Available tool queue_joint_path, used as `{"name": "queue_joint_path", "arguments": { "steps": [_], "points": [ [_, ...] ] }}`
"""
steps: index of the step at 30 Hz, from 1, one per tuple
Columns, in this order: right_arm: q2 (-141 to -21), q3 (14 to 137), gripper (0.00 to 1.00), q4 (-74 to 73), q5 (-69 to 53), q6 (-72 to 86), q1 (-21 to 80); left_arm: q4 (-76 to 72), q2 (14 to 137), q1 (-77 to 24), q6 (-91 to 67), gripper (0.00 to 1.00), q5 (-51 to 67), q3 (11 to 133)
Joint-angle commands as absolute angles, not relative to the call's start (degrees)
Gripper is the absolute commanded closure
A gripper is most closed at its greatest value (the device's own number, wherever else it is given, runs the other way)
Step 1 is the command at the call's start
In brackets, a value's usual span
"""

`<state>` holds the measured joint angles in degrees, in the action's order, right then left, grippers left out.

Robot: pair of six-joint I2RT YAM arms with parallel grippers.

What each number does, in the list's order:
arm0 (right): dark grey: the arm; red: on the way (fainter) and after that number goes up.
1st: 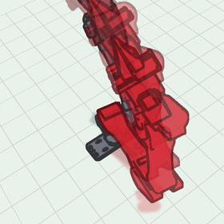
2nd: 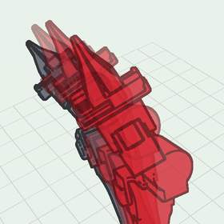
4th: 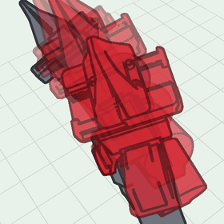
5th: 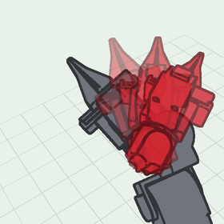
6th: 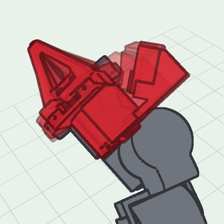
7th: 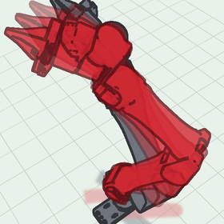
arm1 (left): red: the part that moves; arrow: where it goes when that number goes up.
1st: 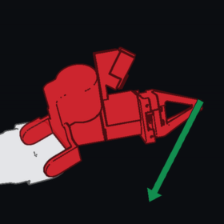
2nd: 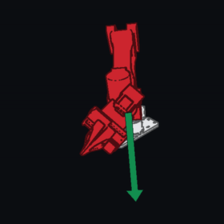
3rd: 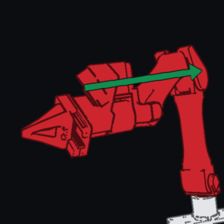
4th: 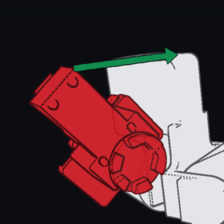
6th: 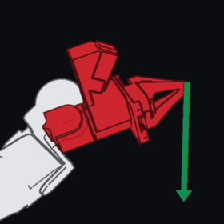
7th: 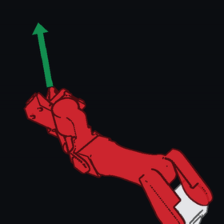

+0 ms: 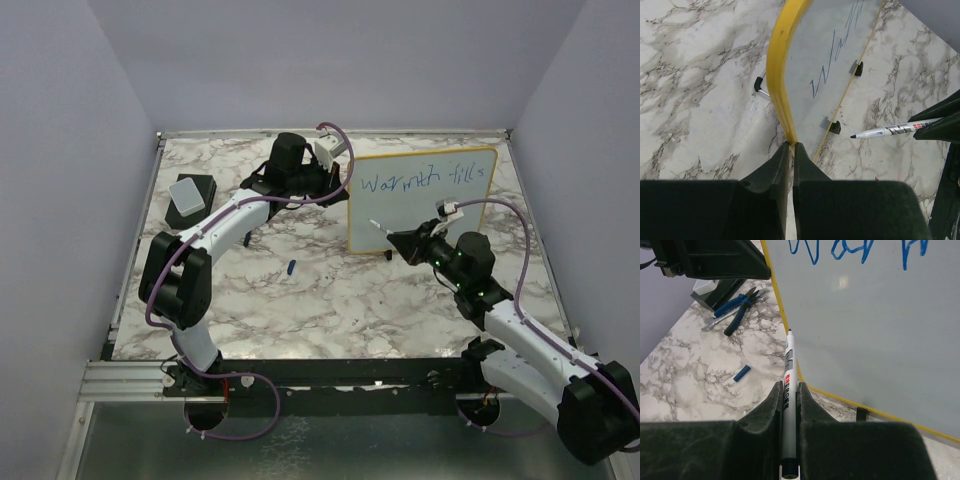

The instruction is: Write a sentence on the whiteboard

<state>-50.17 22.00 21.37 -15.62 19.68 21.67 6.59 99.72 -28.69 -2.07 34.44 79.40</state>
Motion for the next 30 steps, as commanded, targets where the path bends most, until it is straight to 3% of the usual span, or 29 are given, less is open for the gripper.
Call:
{"name": "queue_joint_path", "arguments": {
  "steps": [1,18,30],
  "points": [
    [-53.41,21.4,0.99,30.15,-7.68,18.46,25.06,8.17,99.67,-29.28,-1.33,1.0,33.13,80.95],
    [-61.69,23.36,0.99,36.88,-1.7,16.07,26.8,8.31,100.1,-29.27,-1.32,1.0,33.48,81.04],
    [-61.55,21.04,0.99,33.64,3.25,15.75,27.07,8.33,99.89,-29.27,-1.23,1.0,33.49,81.03]
  ]
}}
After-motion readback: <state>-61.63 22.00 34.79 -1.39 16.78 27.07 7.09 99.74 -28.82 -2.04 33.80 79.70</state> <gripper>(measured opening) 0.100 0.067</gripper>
